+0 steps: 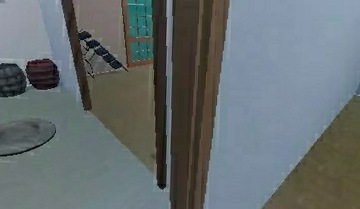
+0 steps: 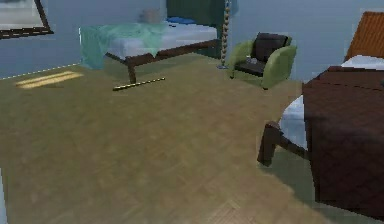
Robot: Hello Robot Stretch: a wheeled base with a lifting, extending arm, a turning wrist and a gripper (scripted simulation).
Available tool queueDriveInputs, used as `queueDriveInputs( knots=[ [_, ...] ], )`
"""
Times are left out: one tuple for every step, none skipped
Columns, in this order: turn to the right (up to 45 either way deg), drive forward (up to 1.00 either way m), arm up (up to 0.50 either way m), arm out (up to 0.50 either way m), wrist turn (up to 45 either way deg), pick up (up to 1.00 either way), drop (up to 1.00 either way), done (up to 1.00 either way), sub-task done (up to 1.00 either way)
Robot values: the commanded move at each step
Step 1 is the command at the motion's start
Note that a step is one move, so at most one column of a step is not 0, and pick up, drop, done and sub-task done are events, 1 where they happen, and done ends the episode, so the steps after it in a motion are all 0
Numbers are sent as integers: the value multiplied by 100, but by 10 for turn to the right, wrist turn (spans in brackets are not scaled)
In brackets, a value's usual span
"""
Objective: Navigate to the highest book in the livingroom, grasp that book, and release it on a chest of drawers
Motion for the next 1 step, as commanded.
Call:
queueDriveInputs(
  knots=[
    [-450,0,0,0,0,0,0,0,0]
  ],
)
